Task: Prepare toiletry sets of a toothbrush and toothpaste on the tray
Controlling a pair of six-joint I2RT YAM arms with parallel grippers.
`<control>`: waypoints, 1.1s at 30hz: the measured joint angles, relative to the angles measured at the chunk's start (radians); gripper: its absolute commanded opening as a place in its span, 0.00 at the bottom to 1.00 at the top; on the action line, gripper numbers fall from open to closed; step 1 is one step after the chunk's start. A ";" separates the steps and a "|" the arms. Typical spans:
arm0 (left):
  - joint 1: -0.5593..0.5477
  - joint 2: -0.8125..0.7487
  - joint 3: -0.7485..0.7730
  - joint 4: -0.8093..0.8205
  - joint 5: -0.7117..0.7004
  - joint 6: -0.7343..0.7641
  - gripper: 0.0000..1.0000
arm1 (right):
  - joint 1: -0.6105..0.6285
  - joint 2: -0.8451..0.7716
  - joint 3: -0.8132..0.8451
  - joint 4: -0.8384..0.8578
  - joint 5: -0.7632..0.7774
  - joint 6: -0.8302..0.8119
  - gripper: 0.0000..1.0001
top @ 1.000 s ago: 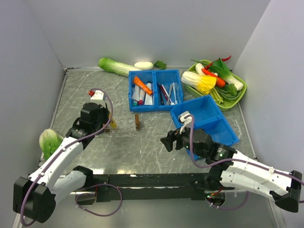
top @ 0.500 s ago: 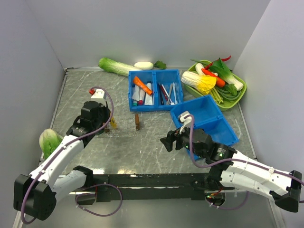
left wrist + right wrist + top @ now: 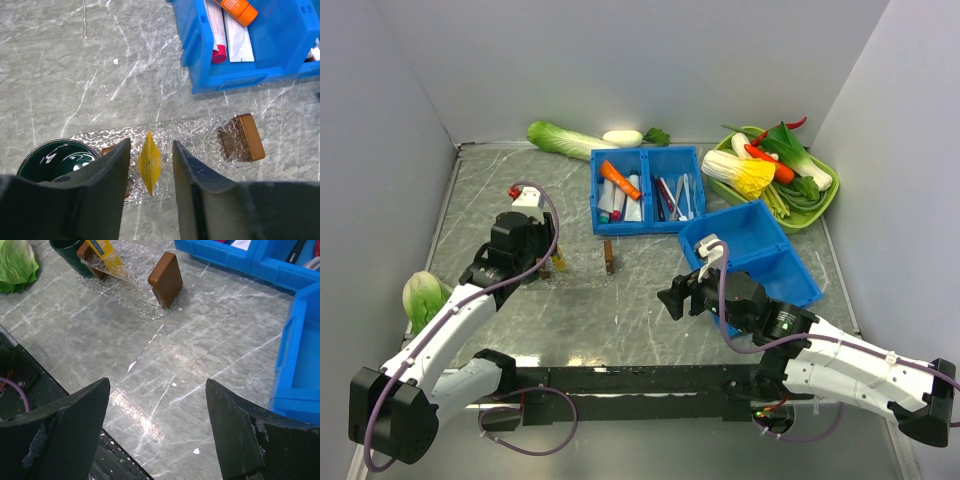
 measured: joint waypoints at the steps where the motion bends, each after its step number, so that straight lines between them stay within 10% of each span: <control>1: 0.000 0.000 0.000 0.000 0.005 0.000 0.52 | 0.000 0.000 0.000 0.000 -0.002 0.000 0.85; 16: 0.000 -0.136 0.003 0.042 0.050 0.027 0.99 | 0.000 0.001 0.037 -0.106 0.011 -0.001 0.82; 25: 0.037 0.051 0.280 0.163 0.149 -0.014 0.98 | -0.052 0.160 0.383 -0.293 0.098 -0.111 0.84; 33: 0.092 0.072 0.187 0.187 0.235 -0.117 0.98 | -0.284 0.573 0.650 -0.256 -0.104 -0.235 0.81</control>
